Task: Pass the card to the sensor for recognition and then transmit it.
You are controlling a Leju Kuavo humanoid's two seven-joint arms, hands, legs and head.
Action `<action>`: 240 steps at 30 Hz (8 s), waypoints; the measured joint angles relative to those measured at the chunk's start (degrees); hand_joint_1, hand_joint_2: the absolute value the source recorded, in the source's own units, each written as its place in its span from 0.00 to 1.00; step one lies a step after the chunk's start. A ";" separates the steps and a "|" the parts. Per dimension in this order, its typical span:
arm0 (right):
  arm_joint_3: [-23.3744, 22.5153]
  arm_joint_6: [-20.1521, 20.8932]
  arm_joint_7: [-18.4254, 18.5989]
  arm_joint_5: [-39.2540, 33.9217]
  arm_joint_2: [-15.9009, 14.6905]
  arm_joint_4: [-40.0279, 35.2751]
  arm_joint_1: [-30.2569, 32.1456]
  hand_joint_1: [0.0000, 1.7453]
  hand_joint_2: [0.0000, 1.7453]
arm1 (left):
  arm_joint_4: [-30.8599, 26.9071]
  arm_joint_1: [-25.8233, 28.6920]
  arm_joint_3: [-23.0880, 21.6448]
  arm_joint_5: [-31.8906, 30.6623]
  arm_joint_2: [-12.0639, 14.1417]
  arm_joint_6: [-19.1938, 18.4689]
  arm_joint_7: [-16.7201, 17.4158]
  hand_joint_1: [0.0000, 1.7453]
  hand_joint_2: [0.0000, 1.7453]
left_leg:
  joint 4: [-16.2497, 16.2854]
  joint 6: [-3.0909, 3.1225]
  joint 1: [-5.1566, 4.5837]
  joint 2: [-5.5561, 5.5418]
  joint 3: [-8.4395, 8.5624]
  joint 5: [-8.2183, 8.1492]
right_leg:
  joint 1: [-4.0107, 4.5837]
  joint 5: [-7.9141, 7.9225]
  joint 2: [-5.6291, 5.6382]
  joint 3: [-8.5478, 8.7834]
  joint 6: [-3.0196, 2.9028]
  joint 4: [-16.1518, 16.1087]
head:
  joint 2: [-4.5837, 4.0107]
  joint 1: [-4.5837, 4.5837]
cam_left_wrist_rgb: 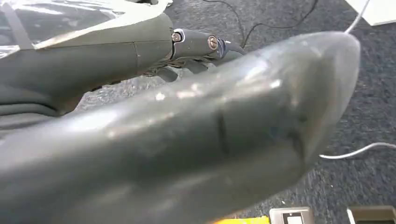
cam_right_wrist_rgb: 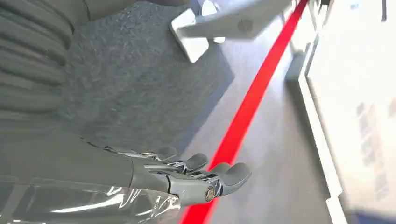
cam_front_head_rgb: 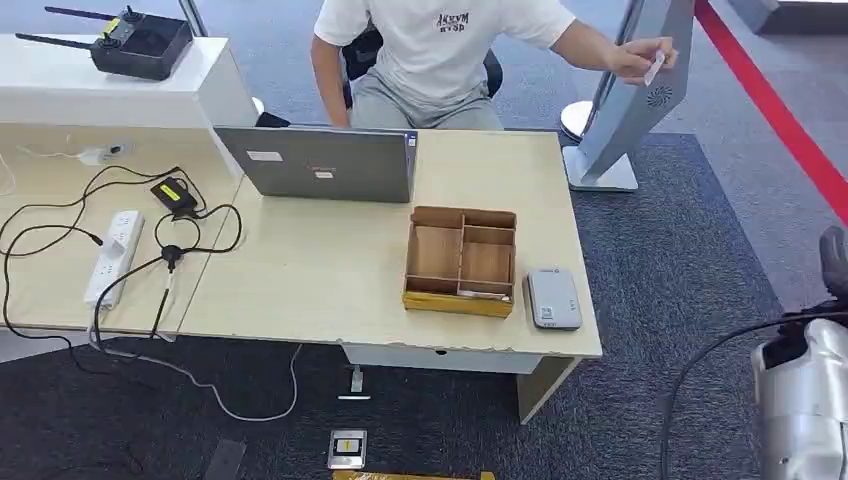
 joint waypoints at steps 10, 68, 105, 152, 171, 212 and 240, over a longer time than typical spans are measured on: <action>12.36 5.86 0.19 40.46 -5.38 -11.27 -1.46 0.00 1.00 | 0.00 -1.64 -4.27 -5.14 0.04 0.28 0.00 0.00 0.00 | 0.01 0.00 -0.02 -0.04 -0.04 0.00 | -0.03 0.00 -0.02 -0.02 0.01 -0.02 | 0.00 0.02; 41.75 6.40 -6.10 61.01 -0.20 24.90 -35.65 1.00 1.00 | -0.20 -1.79 -9.53 0.28 0.20 0.85 -1.66 0.00 0.00 | 0.03 0.02 0.00 -0.07 -0.28 0.14 | 0.01 0.13 -0.06 -0.30 0.03 0.01 | 0.00 0.02; 42.89 21.64 7.01 48.93 -7.28 -4.17 -1.39 1.00 1.00 | -0.17 -0.20 -9.64 4.81 1.05 1.86 -2.38 0.00 0.00 | 0.02 0.02 0.01 -0.07 -0.28 0.12 | 0.02 0.13 -0.06 -0.30 0.04 -0.01 | 0.00 0.00; 46.28 18.03 2.47 48.97 0.63 10.10 -2.15 1.00 1.00 | -0.20 -1.45 -13.09 4.15 1.09 1.68 -0.53 0.00 0.00 | 0.03 0.02 0.00 -0.07 -0.29 0.13 | 0.01 0.13 -0.06 -0.30 0.04 -0.01 | 0.00 0.00; 46.28 17.48 2.27 48.55 1.14 12.90 -2.09 1.00 1.00 | -0.20 -1.48 -13.51 3.89 1.18 1.68 -0.46 0.00 0.00 | 0.03 0.02 0.00 -0.06 -0.29 0.13 | 0.02 0.13 -0.06 -0.30 0.04 -0.01 | 0.00 0.02; 48.62 19.45 1.72 48.82 3.83 11.22 -1.60 1.00 1.00 | -0.94 -1.52 -14.32 4.61 1.11 1.77 -0.74 0.00 0.00 | 0.03 0.02 0.01 -0.05 -0.27 0.13 | 0.02 0.14 -0.06 -0.31 0.04 -0.01 | 0.00 0.02; 48.35 18.69 2.97 48.03 1.60 8.45 -1.51 1.00 1.00 | -1.75 -2.67 -15.83 4.18 1.05 2.08 -0.28 0.00 0.00 | 0.03 0.02 0.00 -0.05 -0.25 0.15 | 0.01 0.17 -0.05 -0.29 0.02 -0.01 | 0.00 0.02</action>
